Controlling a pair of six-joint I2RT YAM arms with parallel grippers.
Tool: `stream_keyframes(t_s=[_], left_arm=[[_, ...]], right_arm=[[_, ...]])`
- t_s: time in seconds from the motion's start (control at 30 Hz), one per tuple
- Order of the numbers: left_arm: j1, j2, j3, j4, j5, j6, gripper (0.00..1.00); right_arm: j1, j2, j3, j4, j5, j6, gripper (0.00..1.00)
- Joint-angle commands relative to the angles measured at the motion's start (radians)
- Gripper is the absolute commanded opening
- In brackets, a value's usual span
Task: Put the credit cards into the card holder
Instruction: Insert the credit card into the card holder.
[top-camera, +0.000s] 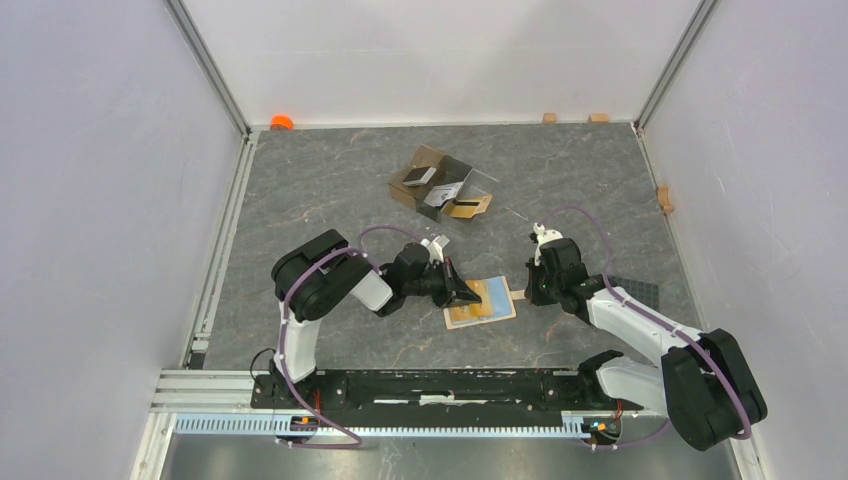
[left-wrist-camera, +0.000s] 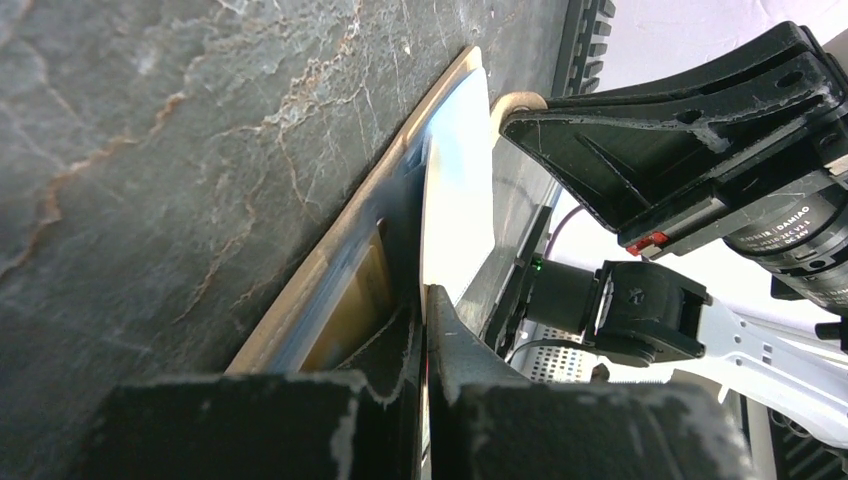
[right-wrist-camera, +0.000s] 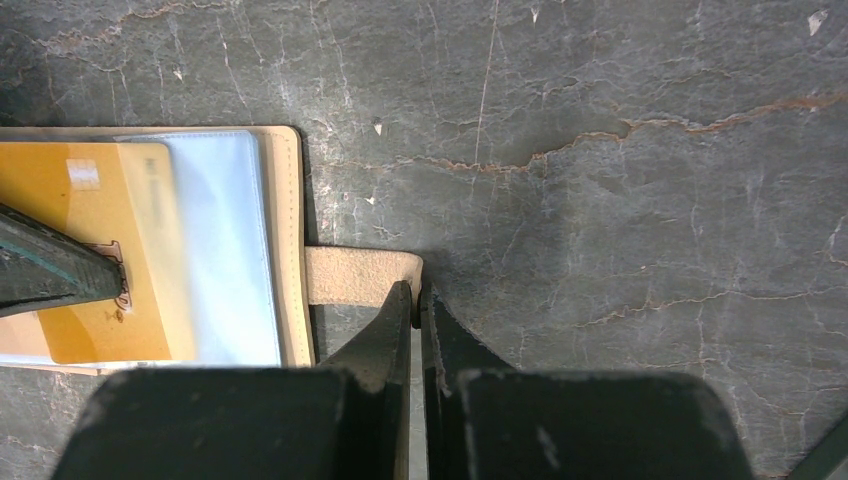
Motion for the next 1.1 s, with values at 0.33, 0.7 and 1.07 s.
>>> stream_keyframes(t_s=[0.33,0.7,1.07], left_arm=[[-0.037,-0.13,0.032,-0.336,-0.182,0.14,0.26],[-0.037,-0.271,0.111,-0.664,-0.253,0.291,0.52],[-0.066,-0.284,0.111,-0.705,-0.241,0.287,0.59]], right_arm=[[-0.004,-0.013,0.011,-0.047,0.032,-0.017,0.0],[-0.004,-0.032,0.018,-0.067,0.06,-0.03,0.0],[-0.004,-0.028,0.014,-0.059,0.051,-0.031,0.0]])
